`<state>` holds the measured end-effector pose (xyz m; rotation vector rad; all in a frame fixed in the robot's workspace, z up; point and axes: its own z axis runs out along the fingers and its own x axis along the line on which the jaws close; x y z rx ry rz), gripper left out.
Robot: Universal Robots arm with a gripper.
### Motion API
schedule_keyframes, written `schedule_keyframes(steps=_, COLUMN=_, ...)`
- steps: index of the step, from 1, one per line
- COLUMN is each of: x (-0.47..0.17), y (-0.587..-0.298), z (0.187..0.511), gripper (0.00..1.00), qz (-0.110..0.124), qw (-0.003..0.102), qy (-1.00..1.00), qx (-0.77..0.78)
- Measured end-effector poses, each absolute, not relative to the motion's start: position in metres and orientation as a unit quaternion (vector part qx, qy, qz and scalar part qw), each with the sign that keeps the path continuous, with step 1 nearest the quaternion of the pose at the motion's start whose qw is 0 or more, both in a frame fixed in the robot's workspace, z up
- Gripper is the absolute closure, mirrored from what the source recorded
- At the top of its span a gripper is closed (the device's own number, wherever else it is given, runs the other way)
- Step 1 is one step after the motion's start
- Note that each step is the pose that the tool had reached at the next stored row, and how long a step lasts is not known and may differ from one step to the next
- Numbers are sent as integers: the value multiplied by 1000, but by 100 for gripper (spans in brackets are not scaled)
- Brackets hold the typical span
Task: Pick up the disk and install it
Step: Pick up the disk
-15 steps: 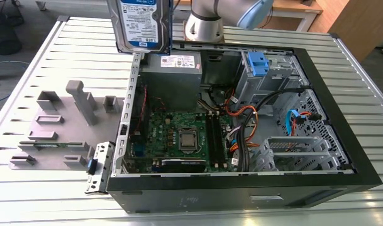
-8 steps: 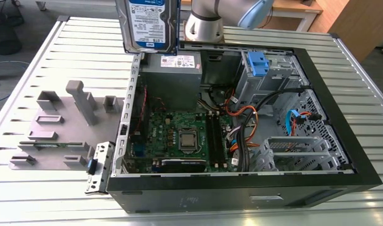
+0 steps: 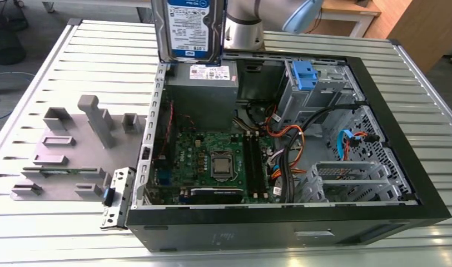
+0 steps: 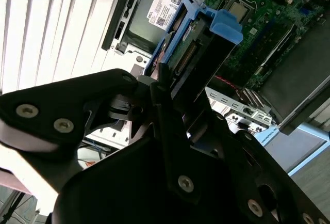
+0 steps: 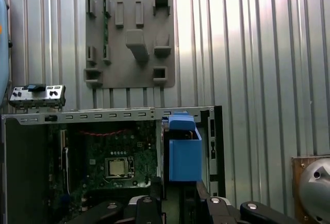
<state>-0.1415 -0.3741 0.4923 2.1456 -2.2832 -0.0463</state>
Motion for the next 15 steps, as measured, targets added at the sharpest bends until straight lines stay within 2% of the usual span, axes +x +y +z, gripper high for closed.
schedule_keyframes(steps=15, x=-106, y=-374, z=492, gripper=65, qz=-15, qw=4, qy=-729, qx=685)
